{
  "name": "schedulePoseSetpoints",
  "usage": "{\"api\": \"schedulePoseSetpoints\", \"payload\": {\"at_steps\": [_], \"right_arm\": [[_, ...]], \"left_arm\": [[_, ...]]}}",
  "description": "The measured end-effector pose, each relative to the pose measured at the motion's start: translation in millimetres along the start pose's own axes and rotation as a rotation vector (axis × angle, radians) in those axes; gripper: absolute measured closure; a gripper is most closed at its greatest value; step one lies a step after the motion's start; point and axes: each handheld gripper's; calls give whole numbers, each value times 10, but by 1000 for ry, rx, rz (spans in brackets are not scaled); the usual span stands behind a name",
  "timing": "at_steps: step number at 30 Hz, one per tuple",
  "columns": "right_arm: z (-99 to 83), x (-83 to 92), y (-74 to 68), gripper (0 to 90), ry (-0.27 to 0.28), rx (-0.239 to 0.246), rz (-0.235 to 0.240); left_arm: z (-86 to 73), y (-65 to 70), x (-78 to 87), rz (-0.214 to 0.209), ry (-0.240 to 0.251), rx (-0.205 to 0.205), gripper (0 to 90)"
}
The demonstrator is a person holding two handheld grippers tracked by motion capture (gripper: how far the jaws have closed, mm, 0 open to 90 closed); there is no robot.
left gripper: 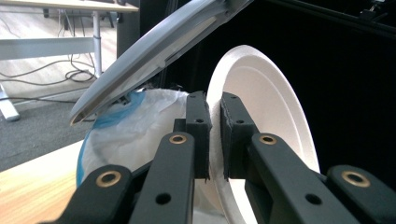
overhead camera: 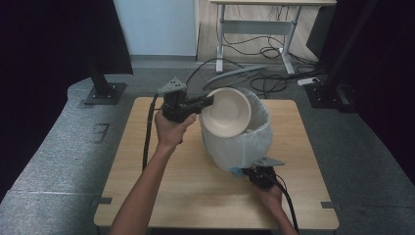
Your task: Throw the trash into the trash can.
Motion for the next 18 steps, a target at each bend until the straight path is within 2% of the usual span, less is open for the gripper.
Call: {"api": "schedulePoseSetpoints", "payload": {"at_steps": [10,18], "right_arm": [[0,-1,-2,892,1,1,-2],[0,-1,-2,891,1,0,-1]], "left_arm": [[78,41,-192,-4,-19,-9,836],[128,76,-284,-4,-15,-12,836]]}}
Point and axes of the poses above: each handheld gripper's, and its own axes: x roughly backward along the jaws, z roughly out of its top, y roughly to its right, and after that the axes turned 7 degrees about -y, right-handed
